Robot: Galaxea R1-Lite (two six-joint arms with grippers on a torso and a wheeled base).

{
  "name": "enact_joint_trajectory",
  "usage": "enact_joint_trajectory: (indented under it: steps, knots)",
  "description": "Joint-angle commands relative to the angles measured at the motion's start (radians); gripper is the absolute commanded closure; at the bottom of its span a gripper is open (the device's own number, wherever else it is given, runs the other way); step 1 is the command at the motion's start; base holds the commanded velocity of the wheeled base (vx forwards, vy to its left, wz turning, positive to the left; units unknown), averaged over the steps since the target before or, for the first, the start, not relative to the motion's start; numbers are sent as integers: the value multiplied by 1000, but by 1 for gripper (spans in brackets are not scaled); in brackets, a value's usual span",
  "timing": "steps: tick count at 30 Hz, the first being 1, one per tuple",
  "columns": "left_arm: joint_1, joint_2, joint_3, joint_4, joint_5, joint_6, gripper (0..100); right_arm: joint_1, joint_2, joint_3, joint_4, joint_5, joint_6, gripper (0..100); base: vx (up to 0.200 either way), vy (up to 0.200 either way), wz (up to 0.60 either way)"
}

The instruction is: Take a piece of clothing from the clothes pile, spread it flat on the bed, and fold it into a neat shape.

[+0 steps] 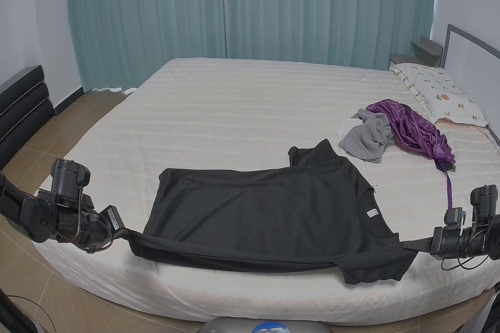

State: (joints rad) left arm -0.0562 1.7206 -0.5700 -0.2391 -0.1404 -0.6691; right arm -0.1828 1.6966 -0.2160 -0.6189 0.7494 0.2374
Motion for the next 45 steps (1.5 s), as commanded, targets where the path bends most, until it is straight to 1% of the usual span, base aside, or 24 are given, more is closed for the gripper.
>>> enact_joint_trajectory:
  steps: [1, 8, 12, 22, 27, 34, 39, 45]
  knots:
    - [2, 11, -14, -6, -1, -1, 100, -1, -8, -3, -2, 1, 2, 100, 0, 0, 0]
    - [2, 63, -93, -2, 1, -44, 100, 5, 58, -94, 10, -7, 13, 100, 0, 0, 0]
    - [-1, 96, -128, 1, 1, -43, 100, 6, 132, -138, 10, -28, 13, 100, 0, 0, 0]
    - [1, 211, -218, 3, 2, -43, 100, 34, 261, -240, 8, -30, 14, 100, 0, 0, 0]
    - [2, 244, -251, 4, 7, -43, 100, 36, 301, -292, 10, -33, 16, 100, 0, 0, 0]
    - [2, 297, -284, 3, 7, -43, 100, 45, 368, -344, 10, -68, 16, 100, 0, 0, 0]
    - [2, 335, -297, 0, 7, -43, 100, 49, 394, -368, 10, -68, 16, 100, 0, 0, 0]
    - [2, 398, -347, -3, 7, -70, 100, 78, 459, -418, -2, -91, 45, 100, 0, 0, 0]
